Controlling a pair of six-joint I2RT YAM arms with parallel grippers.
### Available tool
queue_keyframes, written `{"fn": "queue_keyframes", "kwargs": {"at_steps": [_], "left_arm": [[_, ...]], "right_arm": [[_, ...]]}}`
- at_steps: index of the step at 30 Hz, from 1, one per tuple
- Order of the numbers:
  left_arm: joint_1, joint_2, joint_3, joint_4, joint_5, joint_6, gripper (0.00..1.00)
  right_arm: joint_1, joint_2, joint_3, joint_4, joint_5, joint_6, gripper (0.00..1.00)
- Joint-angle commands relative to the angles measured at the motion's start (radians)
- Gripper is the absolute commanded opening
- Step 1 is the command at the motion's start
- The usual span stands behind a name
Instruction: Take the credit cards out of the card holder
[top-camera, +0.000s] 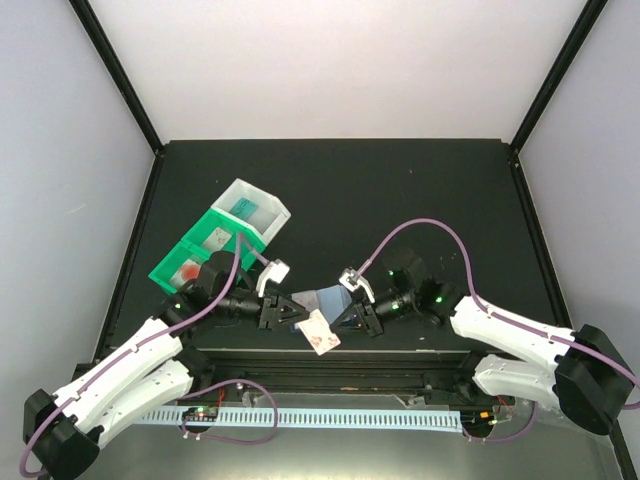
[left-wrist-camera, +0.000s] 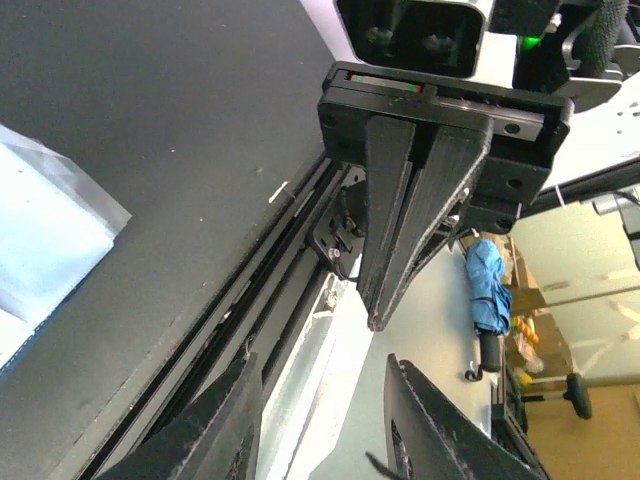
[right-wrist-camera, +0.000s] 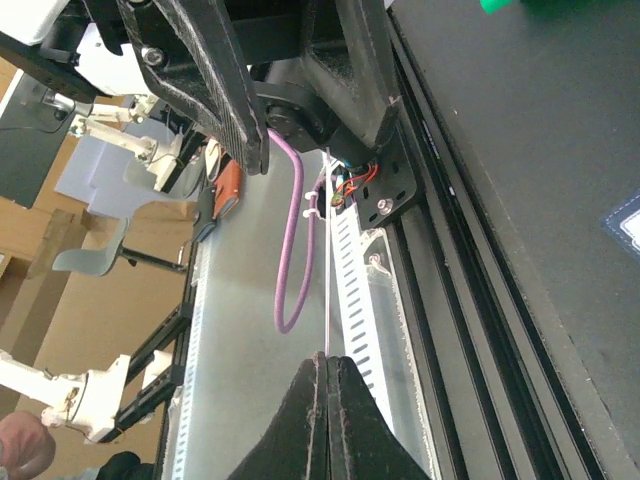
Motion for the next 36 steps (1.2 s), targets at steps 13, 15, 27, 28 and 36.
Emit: {"fn": "queue_keyframes", "kwargs": {"at_steps": [13, 15, 27, 28, 36], "left_arm": [[0.001, -0.025, 0.013, 0.039, 0.106, 0.028, 0.15], [0.001, -0.028, 0.007, 0.053, 0.124, 0.024, 0.08], [0.002, -0.035, -0.010, 0.081, 0.136, 0.010, 0.02], [0.002, -0.035, -0.011, 0.082, 0.135, 0.010, 0.02], [0.013, -0.034, -0.034, 0.130, 0.122, -0.045, 0.02]], "right_arm": [[-0.004, -0.007, -0.045, 0.152, -0.077, 0.083, 0.01], [-0.004, -0.007, -0.048, 0.161, -0.078, 0.089, 0.01], [-0.004, -0.005, -0.047, 0.167, -0.081, 0.094, 0.01], [-0.004, -0.005, -0.047, 0.172, -0.081, 0.095, 0.01], [-0.004, 0.013, -0.054, 0.227, -0.047, 0.165, 0.02]]}}
